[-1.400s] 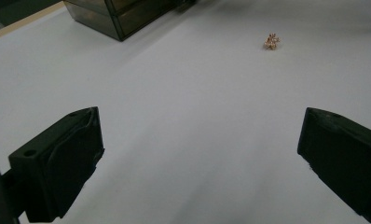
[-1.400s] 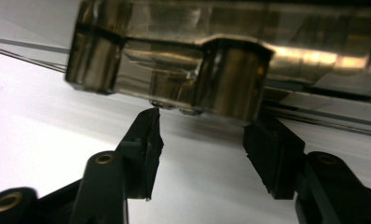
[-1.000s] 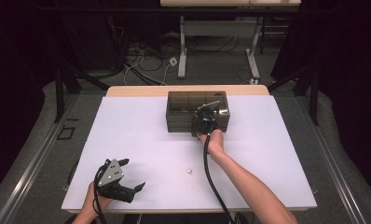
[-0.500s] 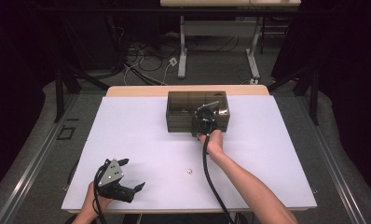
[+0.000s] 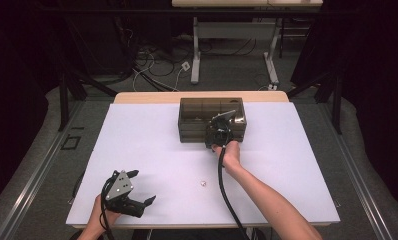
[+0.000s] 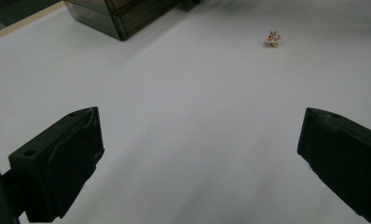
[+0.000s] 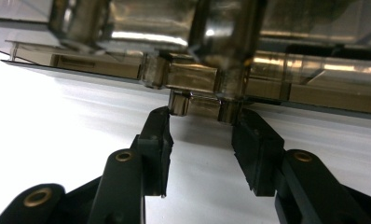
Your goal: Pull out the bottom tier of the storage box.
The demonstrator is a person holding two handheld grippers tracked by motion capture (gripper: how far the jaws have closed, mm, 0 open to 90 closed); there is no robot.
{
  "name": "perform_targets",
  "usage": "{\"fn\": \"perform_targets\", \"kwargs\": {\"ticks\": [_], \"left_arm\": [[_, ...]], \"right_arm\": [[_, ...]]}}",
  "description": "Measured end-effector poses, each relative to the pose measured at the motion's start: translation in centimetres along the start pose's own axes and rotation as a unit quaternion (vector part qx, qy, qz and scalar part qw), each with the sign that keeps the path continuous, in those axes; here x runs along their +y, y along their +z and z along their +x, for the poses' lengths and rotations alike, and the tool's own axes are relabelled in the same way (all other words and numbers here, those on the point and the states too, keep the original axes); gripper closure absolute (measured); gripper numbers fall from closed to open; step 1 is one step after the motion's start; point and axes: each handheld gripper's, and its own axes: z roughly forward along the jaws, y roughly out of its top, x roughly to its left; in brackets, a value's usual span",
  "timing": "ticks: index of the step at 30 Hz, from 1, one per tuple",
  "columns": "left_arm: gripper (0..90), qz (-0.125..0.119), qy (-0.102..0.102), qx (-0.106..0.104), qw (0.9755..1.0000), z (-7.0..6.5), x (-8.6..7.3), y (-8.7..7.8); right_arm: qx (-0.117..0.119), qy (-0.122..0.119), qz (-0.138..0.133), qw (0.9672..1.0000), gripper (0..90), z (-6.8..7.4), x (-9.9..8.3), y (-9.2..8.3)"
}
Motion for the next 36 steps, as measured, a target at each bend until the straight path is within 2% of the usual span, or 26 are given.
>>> {"fn": "perform_targets", "kwargs": {"ticks": [4, 5, 7, 14, 16, 18, 21, 24, 26, 29, 31, 34, 35, 36], "left_arm": [[0.2, 0.001, -0.002, -0.001, 1.0000, 0.0, 0.0, 0.0], [0.3, 0.000, -0.002, 0.000, 1.0000, 0.0, 0.0, 0.0], [0.3, 0.001, -0.002, -0.001, 1.0000, 0.0, 0.0, 0.0], [0.2, 0.001, -0.001, -0.001, 1.0000, 0.0, 0.0, 0.0], [0.3, 0.001, 0.000, -0.001, 1.0000, 0.0, 0.0, 0.0], [0.3, 0.001, -0.001, -0.001, 1.0000, 0.0, 0.0, 0.0], [0.3, 0.000, 0.000, 0.000, 1.0000, 0.0, 0.0, 0.0], [0.3, 0.000, -0.001, -0.001, 1.0000, 0.0, 0.0, 0.0], [0.3, 0.001, 0.000, -0.002, 1.0000, 0.0, 0.0, 0.0], [0.3, 0.001, 0.000, -0.002, 1.0000, 0.0, 0.0, 0.0], [0.3, 0.001, -0.001, -0.003, 1.0000, 0.0, 0.0, 0.1], [0.2, 0.001, -0.001, -0.003, 1.0000, 0.0, 0.0, 0.1], [0.3, 0.001, -0.001, -0.003, 1.0000, 0.0, 0.0, 0.1], [0.3, 0.001, -0.001, -0.003, 1.0000, 0.0, 0.0, 0.1]], "right_arm": [[0.001, 0.005, 0.002, 1.0000, 57.4, 0.0, -0.1, -0.1], [-0.001, -0.003, 0.002, 1.0000, 57.4, -0.1, -0.1, -0.1], [0.003, 0.004, 0.001, 1.0000, 57.4, 0.0, -0.2, 0.0], [0.008, 0.001, -0.002, 1.0000, 57.5, -0.1, -0.5, -0.1], [0.009, 0.007, 0.000, 0.9999, 57.5, -0.1, -0.5, -0.1], [0.021, 0.011, -0.003, 0.9997, 57.1, -0.4, -0.6, -0.2], [0.029, 0.006, -0.002, 0.9996, 54.4, -0.7, -0.8, -0.2], [0.033, 0.005, 0.000, 0.9994, 46.9, -1.0, -1.0, -0.5], [0.053, -0.011, 0.002, 0.9985, 42.5, -1.3, -1.2, -0.6], [0.070, -0.023, 0.008, 0.9972, 39.9, -1.8, -1.5, -0.8], [0.084, -0.032, -0.013, 0.9959, 36.3, -2.2, -1.8, -0.7], [0.080, -0.046, 0.008, 0.9957, 33.9, -2.6, -2.0, -1.2], [0.091, -0.050, -0.006, 0.9945, 33.5, -2.7, -2.2, -1.1], [0.090, -0.060, -0.001, 0.9941, 32.5, -2.8, -2.3, -1.3]]}}
